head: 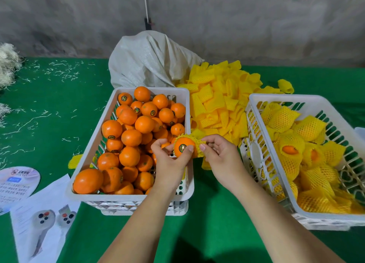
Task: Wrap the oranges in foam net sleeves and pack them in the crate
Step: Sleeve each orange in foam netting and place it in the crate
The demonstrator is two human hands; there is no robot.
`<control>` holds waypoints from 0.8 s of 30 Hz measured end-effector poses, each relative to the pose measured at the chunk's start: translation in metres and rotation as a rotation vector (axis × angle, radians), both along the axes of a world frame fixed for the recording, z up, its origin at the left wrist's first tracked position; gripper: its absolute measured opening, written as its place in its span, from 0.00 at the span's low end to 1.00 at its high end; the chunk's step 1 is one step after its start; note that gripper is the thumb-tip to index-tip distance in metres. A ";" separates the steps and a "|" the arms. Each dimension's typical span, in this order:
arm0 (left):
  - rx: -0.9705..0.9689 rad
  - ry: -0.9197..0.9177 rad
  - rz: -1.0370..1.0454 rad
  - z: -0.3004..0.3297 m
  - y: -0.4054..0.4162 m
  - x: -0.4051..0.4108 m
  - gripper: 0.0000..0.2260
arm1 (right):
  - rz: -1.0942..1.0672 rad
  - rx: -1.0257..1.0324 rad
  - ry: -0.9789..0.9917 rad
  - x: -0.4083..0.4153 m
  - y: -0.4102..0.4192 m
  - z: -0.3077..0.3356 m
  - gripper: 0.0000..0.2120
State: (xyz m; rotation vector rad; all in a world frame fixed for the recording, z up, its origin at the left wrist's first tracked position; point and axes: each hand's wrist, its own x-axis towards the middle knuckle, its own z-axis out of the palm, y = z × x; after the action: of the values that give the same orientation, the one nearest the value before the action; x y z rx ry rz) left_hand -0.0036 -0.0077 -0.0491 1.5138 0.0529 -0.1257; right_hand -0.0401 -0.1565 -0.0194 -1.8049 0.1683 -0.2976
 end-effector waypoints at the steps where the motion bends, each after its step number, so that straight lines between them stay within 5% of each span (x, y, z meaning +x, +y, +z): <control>1: 0.029 -0.018 0.003 0.000 0.001 0.000 0.37 | 0.025 -0.019 0.006 -0.002 0.003 0.002 0.07; 3: 0.044 -0.038 0.014 0.001 0.000 -0.001 0.39 | 0.069 -0.045 -0.003 -0.006 0.010 0.006 0.04; 7: -0.074 -0.025 -0.040 0.003 -0.004 -0.005 0.16 | 0.079 -0.153 -0.080 -0.008 0.015 0.011 0.05; 10: -0.403 0.186 -0.200 0.004 0.001 -0.006 0.25 | 0.002 -0.257 -0.133 -0.006 0.009 0.012 0.08; 13: -0.511 0.232 -0.254 0.006 0.006 -0.007 0.26 | 0.062 -0.277 -0.125 -0.004 0.002 0.011 0.16; 17: -0.469 0.200 -0.192 0.003 0.007 -0.006 0.29 | 0.101 -0.389 -0.177 -0.004 -0.001 0.002 0.16; 24: -0.101 -0.038 0.007 -0.002 0.000 -0.010 0.12 | -0.061 -0.535 -0.347 -0.011 0.018 -0.002 0.10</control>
State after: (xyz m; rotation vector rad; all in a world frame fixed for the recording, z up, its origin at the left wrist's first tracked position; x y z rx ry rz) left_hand -0.0137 -0.0079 -0.0512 1.4147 0.0210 -0.0928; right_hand -0.0513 -0.1381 -0.0217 -2.2388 -0.1146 -0.7480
